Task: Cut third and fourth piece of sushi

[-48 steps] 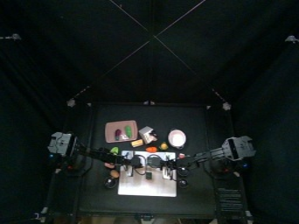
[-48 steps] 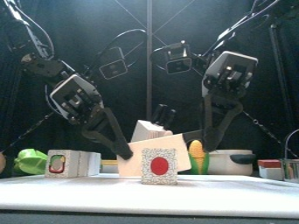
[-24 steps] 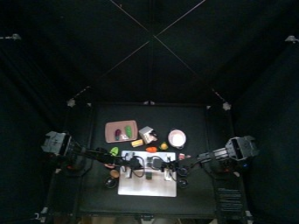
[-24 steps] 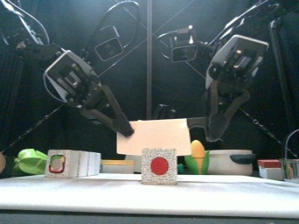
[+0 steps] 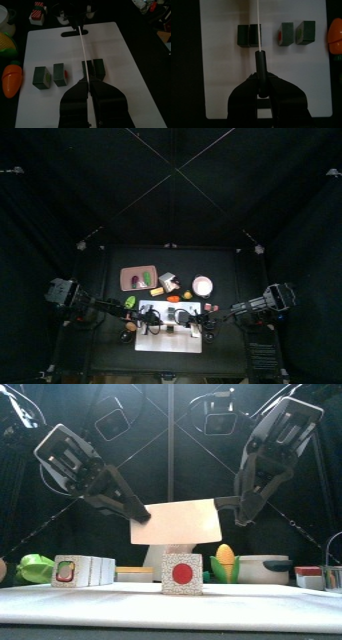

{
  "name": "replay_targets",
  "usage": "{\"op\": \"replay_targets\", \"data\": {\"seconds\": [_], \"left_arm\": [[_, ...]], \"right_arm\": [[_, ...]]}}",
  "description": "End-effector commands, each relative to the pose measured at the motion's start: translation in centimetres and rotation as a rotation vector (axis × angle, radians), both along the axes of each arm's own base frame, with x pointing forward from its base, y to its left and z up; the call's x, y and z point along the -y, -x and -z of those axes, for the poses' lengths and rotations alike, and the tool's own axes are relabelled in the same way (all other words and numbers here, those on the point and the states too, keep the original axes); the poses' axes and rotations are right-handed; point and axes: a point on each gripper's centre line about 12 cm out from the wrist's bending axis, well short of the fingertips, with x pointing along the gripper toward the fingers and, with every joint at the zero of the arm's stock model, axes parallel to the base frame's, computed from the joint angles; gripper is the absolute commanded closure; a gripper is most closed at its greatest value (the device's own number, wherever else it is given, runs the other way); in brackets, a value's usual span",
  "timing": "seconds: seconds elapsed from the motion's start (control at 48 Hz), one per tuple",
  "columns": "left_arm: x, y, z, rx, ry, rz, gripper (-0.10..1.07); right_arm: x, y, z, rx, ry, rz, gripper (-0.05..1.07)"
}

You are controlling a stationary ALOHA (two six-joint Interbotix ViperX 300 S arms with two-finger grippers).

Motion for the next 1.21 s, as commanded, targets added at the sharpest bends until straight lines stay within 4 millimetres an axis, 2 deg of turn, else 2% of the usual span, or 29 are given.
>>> {"op": "replay_targets", "data": {"seconds": [0.0, 0.375, 0.562, 1.021, 1.188], "left_arm": [[0.3, -0.6, -1.9, 0.076, 0.018, 0.003, 0.62], [0.7, -0.7, -1.2, 0.057, 0.027, 0.002, 0.62], [1.1, -0.9, -0.4, 0.039, 0.032, 0.001, 0.62], [1.0, -1.1, 0.0, 0.035, 0.032, -0.006, 0.62], [0.9, -1.2, 0.9, 0.012, 0.032, -0.017, 0.62]], "right_arm": [[-0.1, -0.4, -1.9, 0.094, -0.025, -0.006, 0.72], [-0.9, -0.3, -0.9, 0.083, -0.046, -0.018, 0.72], [-1.0, -0.3, -0.5, 0.072, -0.048, -0.015, 0.72], [-0.8, -0.5, 0.8, 0.039, -0.042, -0.01, 0.72], [-0.8, -0.7, 1.3, 0.024, -0.039, -0.008, 0.72]]}}
